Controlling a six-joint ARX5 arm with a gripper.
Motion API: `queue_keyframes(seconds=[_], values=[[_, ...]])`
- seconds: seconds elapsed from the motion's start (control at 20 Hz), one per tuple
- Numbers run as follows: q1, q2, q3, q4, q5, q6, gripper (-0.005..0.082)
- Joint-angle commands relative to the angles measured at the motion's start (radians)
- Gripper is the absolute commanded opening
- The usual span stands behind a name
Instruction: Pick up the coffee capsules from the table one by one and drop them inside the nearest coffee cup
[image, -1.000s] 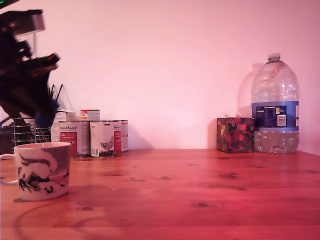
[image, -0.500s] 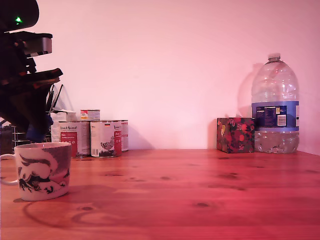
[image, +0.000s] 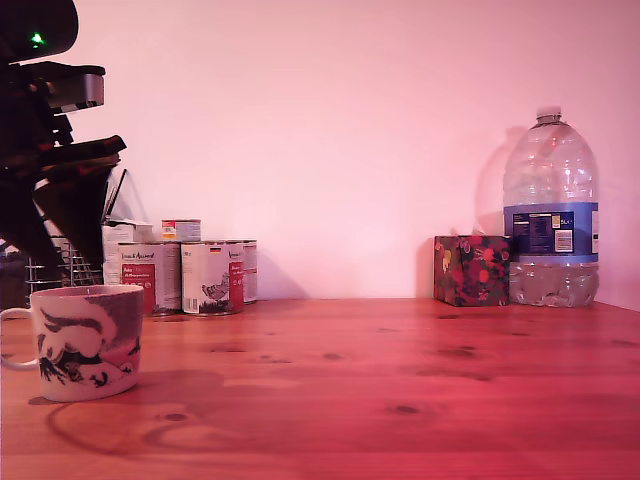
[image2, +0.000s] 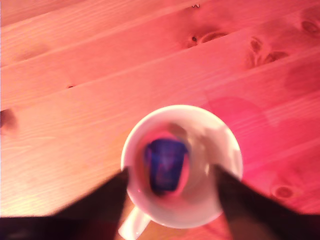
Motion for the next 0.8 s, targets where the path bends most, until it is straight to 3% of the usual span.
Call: queue_keyframes(seconds=[0.0, 0.15, 0.4, 0.45, 0.75], values=[[0.002, 0.007, 0.004, 0.008, 0.002, -0.005, 0.0658], [0.002, 0.0, 0.0, 0.029, 0.002, 0.0, 0.0522], [0.006, -0.124, -0.075, 0.131, 0.002, -0.008, 0.0007], [0.01, -0.161, -0.104, 0.171, 0.002, -0.01, -0.0025], [0.039, -0.45, -0.333, 0.407, 0.001, -0.032, -0.0024]])
